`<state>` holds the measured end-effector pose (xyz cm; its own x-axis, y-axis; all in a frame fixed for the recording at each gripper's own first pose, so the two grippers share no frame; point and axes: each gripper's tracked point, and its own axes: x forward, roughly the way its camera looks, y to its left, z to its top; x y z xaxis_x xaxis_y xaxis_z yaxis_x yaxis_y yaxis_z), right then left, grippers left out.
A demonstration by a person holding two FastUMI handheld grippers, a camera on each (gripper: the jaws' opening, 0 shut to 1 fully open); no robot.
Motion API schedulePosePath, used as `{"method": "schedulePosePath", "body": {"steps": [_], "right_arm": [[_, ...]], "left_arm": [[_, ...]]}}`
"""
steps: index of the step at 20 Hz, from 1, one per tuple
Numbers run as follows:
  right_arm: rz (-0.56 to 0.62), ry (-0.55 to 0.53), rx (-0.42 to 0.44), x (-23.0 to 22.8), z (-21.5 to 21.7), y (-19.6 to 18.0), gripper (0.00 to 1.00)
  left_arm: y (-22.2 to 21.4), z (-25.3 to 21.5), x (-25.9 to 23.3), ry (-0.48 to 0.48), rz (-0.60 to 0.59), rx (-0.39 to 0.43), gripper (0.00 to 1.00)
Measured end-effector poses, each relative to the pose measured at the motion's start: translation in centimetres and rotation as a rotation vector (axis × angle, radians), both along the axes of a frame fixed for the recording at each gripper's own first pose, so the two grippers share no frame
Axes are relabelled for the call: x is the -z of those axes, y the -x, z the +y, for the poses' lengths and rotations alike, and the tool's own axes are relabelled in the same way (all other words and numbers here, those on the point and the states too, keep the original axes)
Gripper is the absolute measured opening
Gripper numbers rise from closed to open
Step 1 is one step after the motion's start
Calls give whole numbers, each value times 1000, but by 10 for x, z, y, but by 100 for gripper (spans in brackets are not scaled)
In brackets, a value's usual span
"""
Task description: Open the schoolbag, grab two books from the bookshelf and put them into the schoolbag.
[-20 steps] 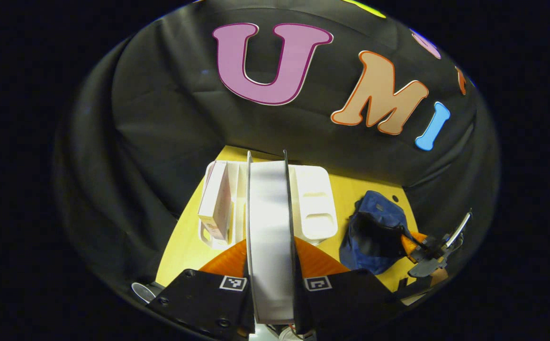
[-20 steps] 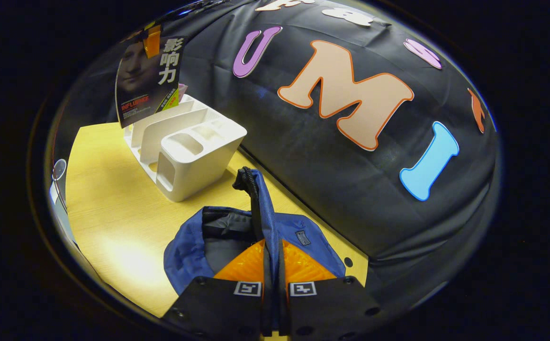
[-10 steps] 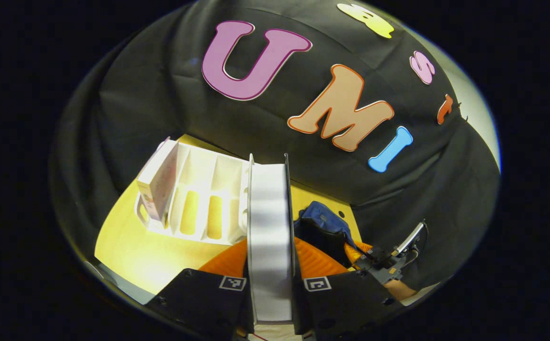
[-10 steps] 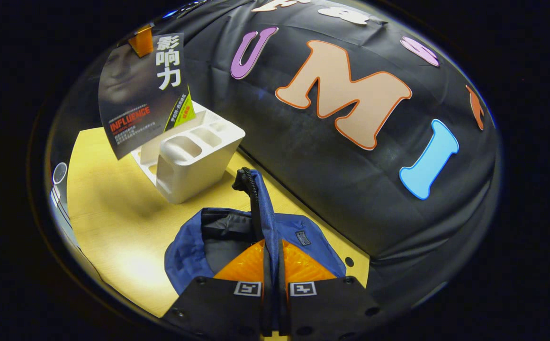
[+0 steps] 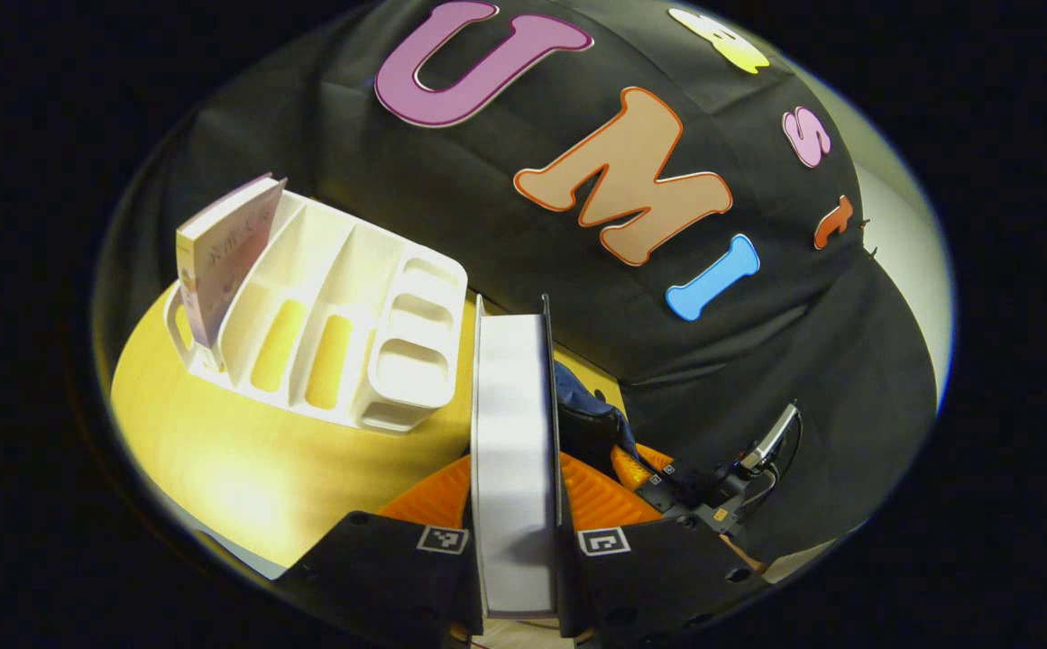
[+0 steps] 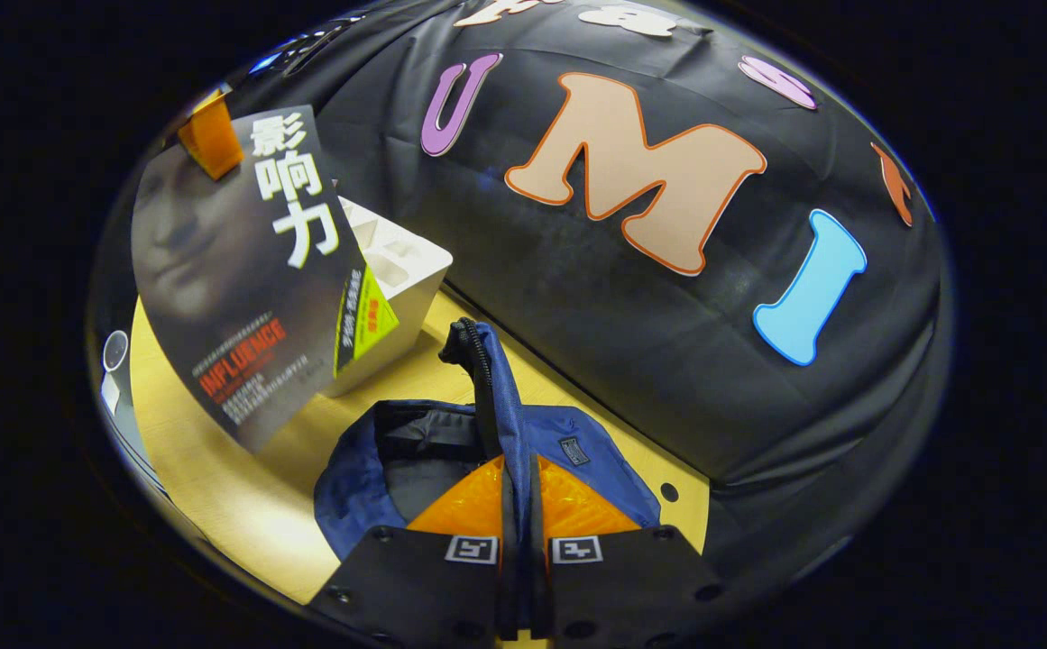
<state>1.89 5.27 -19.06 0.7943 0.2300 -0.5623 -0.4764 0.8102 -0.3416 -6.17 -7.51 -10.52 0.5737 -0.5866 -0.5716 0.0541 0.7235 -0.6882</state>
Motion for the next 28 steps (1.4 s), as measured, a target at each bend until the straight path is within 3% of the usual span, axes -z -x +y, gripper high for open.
{"method": "schedulePosePath", "body": {"steps": [8, 13, 21, 28], "right_arm": [[15, -32, 9, -3, -7, -2, 8], [24, -59, 15, -6, -9, -3, 8], [19, -99, -11, -5, -8, 1, 8], [25, -138, -34, -4, -5, 1, 8]], "left_arm": [[9, -46, 53, 133, 71, -88, 30], [5, -72, 81, 215, 88, -187, 30], [-13, -114, 122, 313, 101, -325, 30], [-25, -154, 160, 352, 102, -382, 30]]}}
